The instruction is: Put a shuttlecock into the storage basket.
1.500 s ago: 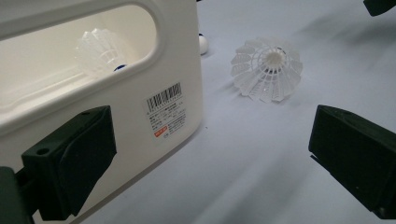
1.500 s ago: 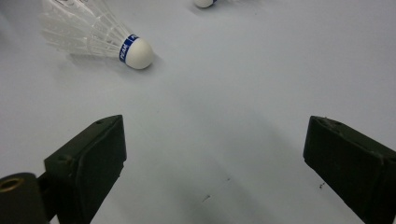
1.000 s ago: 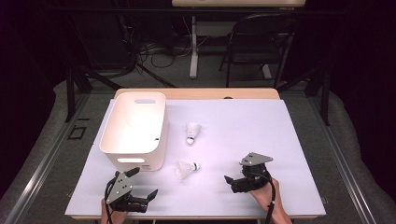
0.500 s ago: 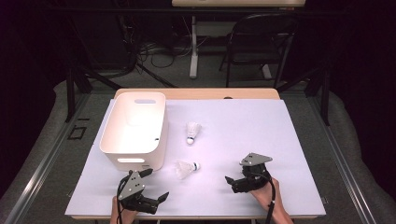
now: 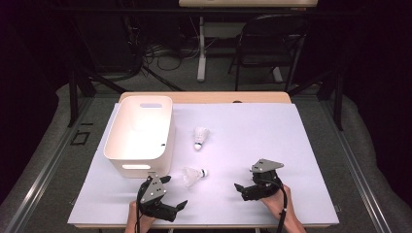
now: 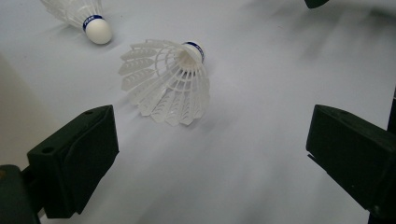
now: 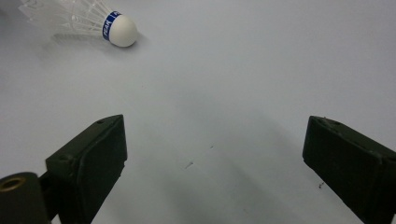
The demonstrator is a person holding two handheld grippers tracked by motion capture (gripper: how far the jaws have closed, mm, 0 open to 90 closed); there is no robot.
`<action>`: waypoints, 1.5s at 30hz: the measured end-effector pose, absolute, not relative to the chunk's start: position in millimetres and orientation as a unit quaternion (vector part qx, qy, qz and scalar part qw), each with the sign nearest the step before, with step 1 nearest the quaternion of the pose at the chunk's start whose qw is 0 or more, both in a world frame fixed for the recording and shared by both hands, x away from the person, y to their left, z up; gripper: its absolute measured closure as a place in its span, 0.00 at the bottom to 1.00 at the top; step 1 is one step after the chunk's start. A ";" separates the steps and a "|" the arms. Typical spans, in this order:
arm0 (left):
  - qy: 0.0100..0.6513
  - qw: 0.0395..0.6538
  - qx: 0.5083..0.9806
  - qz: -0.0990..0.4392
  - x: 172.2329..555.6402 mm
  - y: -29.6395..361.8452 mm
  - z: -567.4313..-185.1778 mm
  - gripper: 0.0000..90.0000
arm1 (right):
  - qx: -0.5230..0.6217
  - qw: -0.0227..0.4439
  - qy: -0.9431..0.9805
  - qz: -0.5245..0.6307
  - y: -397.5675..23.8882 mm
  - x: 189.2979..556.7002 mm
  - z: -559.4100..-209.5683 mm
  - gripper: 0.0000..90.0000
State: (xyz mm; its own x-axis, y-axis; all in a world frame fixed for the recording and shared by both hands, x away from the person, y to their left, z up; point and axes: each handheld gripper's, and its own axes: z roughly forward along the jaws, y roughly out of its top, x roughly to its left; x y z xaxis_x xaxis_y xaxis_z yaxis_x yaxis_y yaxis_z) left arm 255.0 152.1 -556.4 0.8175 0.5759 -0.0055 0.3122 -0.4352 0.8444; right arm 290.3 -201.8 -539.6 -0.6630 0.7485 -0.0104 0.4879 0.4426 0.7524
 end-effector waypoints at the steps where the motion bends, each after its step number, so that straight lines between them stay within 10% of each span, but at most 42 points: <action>1: 0.267 0.457 0.837 0.140 255.8 149.3 -556.4 0.03 | 0.371 0.174 0.832 0.374 -201.7 290.3 -539.6 0.06; 37: 0.279 0.403 0.865 0.106 290.9 110.3 -547.9 0.97 | 0.370 0.170 0.836 0.368 -201.0 290.2 -541.9 0.06; 45: 0.275 0.410 0.863 0.109 291.5 114.9 -544.2 1.00 | 0.367 0.170 0.838 0.367 -199.5 290.0 -542.8 0.06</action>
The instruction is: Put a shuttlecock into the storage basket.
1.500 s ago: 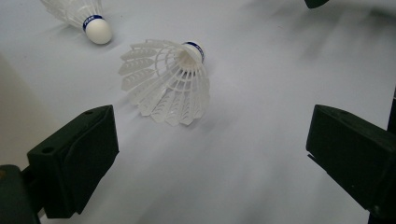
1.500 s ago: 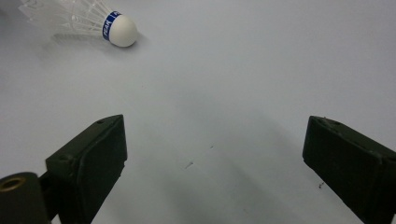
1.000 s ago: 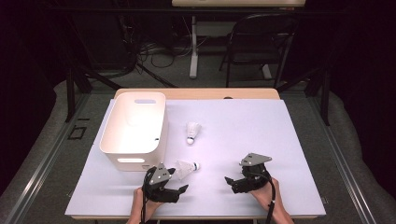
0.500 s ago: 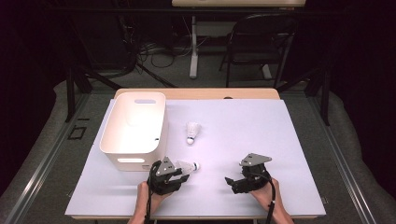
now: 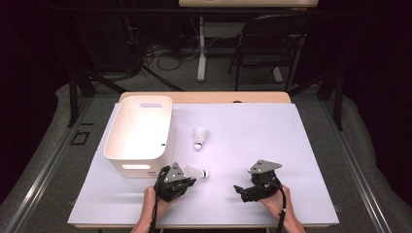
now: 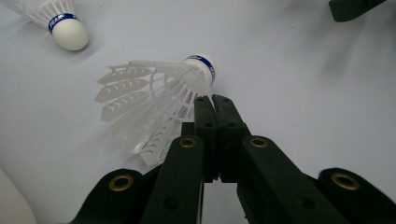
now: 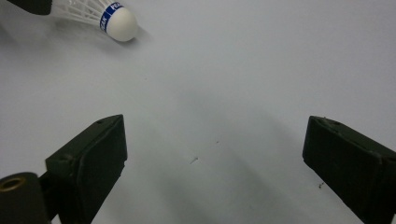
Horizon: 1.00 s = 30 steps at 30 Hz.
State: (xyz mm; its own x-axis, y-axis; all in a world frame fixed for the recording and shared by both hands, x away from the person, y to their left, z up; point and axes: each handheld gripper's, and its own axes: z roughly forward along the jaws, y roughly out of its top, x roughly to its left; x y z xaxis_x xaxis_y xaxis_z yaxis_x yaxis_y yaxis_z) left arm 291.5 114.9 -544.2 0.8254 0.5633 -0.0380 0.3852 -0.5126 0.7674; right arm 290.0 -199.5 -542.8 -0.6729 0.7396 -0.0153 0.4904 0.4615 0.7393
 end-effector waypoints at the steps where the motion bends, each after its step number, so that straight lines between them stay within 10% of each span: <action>1: 0.278 0.412 0.861 0.109 291.0 115.3 -543.6 1.00 | 0.367 0.170 0.838 0.367 -199.4 290.0 -542.9 0.06; 30: 0.291 0.435 0.842 0.131 288.9 115.0 -518.9 1.00 | 0.366 0.174 0.837 0.368 -199.0 289.6 -542.4 0.06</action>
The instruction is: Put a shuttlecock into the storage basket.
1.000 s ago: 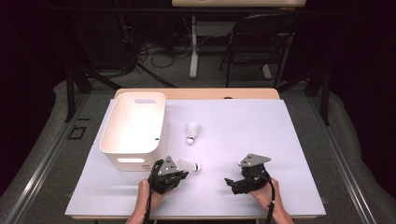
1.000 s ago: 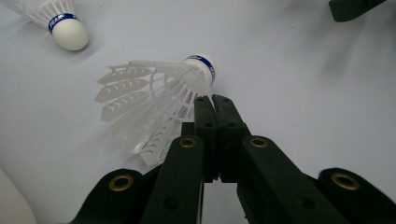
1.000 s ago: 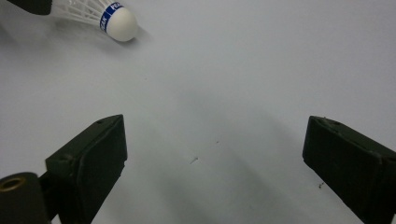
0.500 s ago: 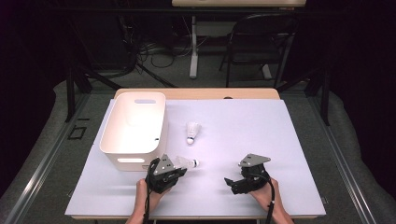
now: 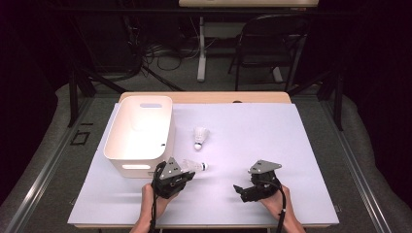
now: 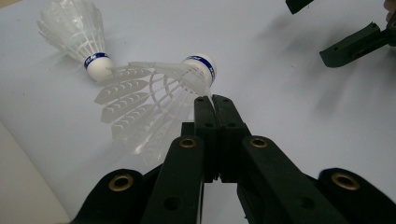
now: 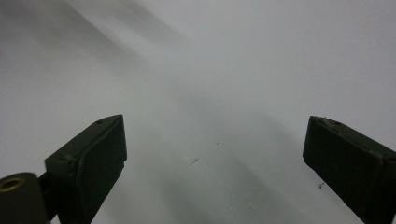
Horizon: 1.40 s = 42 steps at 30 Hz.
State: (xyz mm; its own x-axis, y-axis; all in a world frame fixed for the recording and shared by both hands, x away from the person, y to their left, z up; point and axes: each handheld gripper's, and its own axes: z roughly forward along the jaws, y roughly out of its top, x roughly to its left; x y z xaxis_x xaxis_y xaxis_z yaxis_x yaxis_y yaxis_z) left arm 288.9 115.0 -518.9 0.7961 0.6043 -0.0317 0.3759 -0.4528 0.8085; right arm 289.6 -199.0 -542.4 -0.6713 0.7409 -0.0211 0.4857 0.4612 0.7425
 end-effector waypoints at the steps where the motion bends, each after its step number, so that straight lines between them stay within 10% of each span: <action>1: 0.292 0.437 0.840 0.132 288.7 114.7 -518.1 1.00 | 0.367 0.174 0.836 0.369 -199.1 289.5 -542.5 0.06; 42: 0.286 0.456 0.827 0.163 301.8 112.3 -464.4 1.00 | 0.370 0.173 0.833 0.373 -200.3 288.1 -540.7 0.06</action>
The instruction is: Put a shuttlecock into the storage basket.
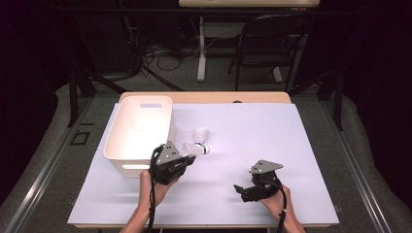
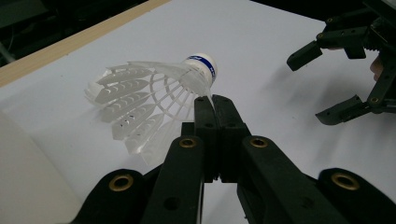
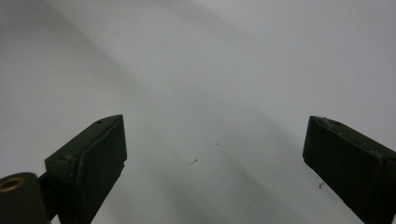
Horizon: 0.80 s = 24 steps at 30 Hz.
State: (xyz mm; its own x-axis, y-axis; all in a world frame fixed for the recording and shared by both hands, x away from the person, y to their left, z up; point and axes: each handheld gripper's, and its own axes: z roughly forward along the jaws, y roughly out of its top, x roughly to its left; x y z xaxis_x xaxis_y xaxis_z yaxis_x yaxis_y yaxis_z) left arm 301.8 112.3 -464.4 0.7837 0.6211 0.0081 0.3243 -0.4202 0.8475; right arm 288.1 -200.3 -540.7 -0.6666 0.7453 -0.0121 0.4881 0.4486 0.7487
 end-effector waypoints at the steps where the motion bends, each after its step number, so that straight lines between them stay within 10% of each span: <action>1: 0.285 0.456 0.827 0.163 302.2 112.7 -463.2 1.00 | 0.370 0.173 0.833 0.373 -200.3 288.0 -540.7 0.06; 24: 0.289 0.463 0.818 0.178 313.3 119.1 -442.2 1.00 | 0.369 0.173 0.833 0.374 -199.9 287.6 -540.4 0.06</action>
